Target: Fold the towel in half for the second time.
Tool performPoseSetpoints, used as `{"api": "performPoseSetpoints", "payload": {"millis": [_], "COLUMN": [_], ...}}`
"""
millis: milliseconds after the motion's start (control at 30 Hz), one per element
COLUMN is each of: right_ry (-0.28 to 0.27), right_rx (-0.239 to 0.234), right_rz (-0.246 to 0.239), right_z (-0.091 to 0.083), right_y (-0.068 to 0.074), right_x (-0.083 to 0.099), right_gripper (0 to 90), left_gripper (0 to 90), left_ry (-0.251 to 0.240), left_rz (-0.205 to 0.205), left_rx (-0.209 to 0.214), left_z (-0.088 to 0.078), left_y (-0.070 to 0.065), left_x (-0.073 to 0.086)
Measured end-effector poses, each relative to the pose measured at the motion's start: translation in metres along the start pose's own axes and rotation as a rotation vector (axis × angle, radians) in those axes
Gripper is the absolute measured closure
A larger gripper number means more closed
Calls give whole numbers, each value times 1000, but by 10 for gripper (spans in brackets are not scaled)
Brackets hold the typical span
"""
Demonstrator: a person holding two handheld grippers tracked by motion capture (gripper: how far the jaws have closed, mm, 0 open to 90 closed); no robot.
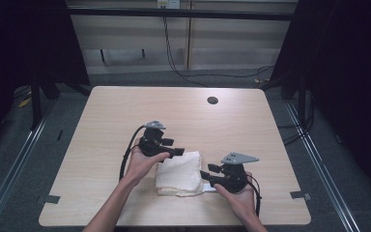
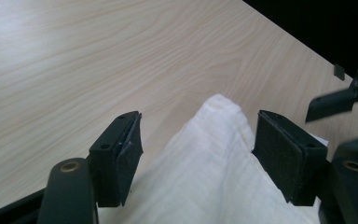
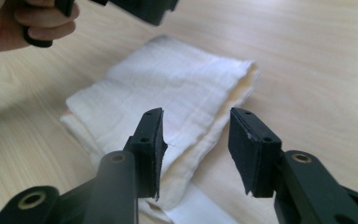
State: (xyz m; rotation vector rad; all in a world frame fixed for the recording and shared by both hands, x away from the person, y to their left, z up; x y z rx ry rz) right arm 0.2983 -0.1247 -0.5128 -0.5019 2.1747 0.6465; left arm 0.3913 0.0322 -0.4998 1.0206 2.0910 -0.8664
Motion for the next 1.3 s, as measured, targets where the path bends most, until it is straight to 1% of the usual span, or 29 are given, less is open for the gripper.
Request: {"api": "performPoseSetpoints", "payload": {"millis": [67, 133, 167, 267, 300, 367, 400, 433, 500, 567, 633, 667, 700, 733, 767, 800, 867, 900, 933, 1000, 1100, 1133, 1167, 1200, 1267, 1300], "right_ry": [-5, -12, -21, -45, -50, -54, -53, -51, -46, -40, -51, -51, -58, -57, -55, -57, -65, -69, -69, -69, -66, -65, -67, -77, -78, -67], "right_rx": [5, -5, 10, 19, 25, 38, 44, 47, 59, 66, 85, 91, 97, 105, 116, 130, 133, 139, 142, 154, 191, 195, 198, 200, 205, 214], "right_rz": [2, 6, 1, 15, 21, 28, 34, 38, 49, 55, 59, 63, 67, 70, 68, 78, 102, 111, 116, 113, 102, 112, 127, 134, 138, 137], "right_z": [-5, -9, -11, -18, -20, -25, -27, -29, -33, -37, -43, -46, -49, -51, -53, -54, -56, -56, -57, -59, -62, -63, -65, -66, -66, -65], "right_y": [-6, -12, -17, -26, -29, -36, -39, -41, -48, -53, -57, -60, -62, -66, -70, -75, -80, -84, -85, -88, -97, -101, -103, -105, -109, -111], "right_x": [-4, -7, -9, -11, -12, -10, -9, -8, -5, -2, -1, 0, 1, 4, 6, 9, 11, 13, 14, 16, 21, 22, 22, 21, 22, 23], "right_gripper": [512, 470, 440, 406, 396, 392, 389, 381, 364, 359, 353, 352, 351, 346, 344, 344, 344, 344, 344, 342, 330, 319, 317, 317, 308, 308], "left_gripper": [325, 329, 329, 325, 309, 297, 300, 311, 314, 316, 300, 298, 298, 297, 295, 295, 292, 292, 292, 291, 284, 284, 284, 284, 284, 284], "left_ry": [-16, -27, -31, -34, -31, -18, -18, -16, -1, -10, -39, -28, -9, -5, -4, -3, -5, -3, -14, -27, -19, -23, -28, -41, -61, -52], "left_rz": [-9, -23, -28, -20, -20, -3, -13, -18, -11, -20, -36, -30, -25, -33, -47, -52, -76, -84, -96, -110, -108, -120, -123, -126, -124, -119], "left_rx": [-19, -53, -61, -89, -93, -100, -98, -111, -125, -138, -141, -144, -165, -178, -174, -181, -190, -195, -206, -228, -234, -236, -239, -239, -241, -241], "left_z": [-13, -25, -29, -45, -50, -60, -64, -68, -74, -82, -92, -96, -99, -102, -106, -108, -113, -116, -118, -125, -131, -132, -133, -133, -132, -131], "left_y": [5, 12, 14, 19, 19, 19, 18, 19, 19, 20, 19, 19, 20, 20, 21, 22, 25, 27, 29, 32, 33, 34, 35, 35, 34, 34], "left_x": [3, 8, 9, 18, 21, 30, 35, 39, 46, 50, 55, 61, 67, 73, 81, 85, 97, 101, 102, 108, 118, 121, 121, 118, 115, 115]}}
Point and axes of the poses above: each handheld gripper's, and its own axes: z roughly forward along the jaws, x roughly out of its underside, y roughly to its left, the point moved 9 cm from there along z, roughly forward along the jaws, and after that the axes turned 4 degrees about z, right-handed, at the moved point
